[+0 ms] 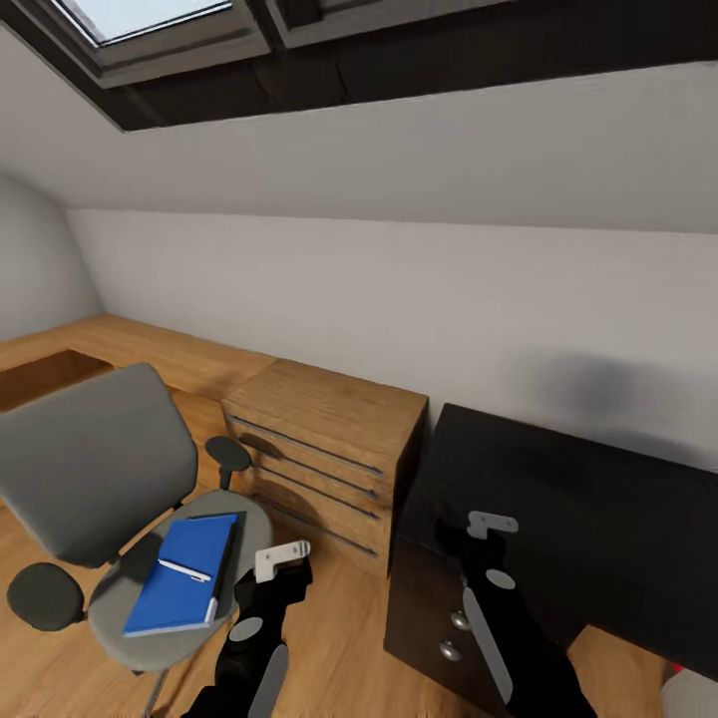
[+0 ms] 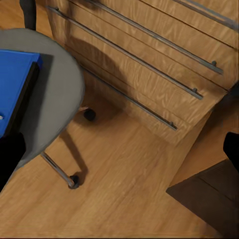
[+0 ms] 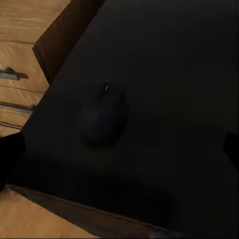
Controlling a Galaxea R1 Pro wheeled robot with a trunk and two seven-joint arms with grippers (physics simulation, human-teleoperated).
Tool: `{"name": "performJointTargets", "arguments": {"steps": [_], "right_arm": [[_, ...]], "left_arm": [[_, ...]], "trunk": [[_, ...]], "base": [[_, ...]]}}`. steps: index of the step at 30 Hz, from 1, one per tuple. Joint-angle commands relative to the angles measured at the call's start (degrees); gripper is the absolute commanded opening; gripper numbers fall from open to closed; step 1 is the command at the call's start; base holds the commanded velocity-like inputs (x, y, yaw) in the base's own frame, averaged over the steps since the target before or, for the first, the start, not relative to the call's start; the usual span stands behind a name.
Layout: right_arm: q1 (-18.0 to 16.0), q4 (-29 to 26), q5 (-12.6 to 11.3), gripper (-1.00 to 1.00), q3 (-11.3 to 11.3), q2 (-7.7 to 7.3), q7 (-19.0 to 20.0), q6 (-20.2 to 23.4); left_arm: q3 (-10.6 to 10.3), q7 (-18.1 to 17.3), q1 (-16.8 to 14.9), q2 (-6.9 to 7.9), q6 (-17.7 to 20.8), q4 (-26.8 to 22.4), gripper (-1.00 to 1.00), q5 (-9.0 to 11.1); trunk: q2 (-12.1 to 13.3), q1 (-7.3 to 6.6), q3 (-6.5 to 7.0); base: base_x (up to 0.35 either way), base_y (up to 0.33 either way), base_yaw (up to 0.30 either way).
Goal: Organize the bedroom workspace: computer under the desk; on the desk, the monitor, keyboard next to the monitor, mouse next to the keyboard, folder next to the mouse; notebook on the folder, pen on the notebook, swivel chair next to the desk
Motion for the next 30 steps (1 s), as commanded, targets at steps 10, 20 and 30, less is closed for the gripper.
{"name": "performJointTargets", "arguments": {"steps": [10, 20, 30], "right_arm": [[0.0, -0.3, -0.6, 1.00, 0.0, -0.01, -0.5, 0.2], [0.0, -0.3, -0.6, 1.00, 0.0, -0.01, -0.5, 0.2], [0.0, -0.3, -0.6, 1.00, 0.0, -0.01, -0.6, 0.1]], "left_arm": [[-0.1, 0.5, -0.1, 0.03, 0.1, -0.2, 1.00, 0.8], [0.0, 0.5, -0.1, 0.03, 0.1, -0.4, 1.00, 0.8], [0.0, 0.5, -0.1, 0.03, 0.1, -0.4, 1.00, 0.8]], "trunk": [[4.0, -2.23, 1.73], [8.0, -4.43, 3.53], [12.0, -6.63, 5.32]], "base": [[-0.339, 0.126, -0.238], [-0.339, 0.144, -0.289], [-0.339, 0.047, -0.297]]}}
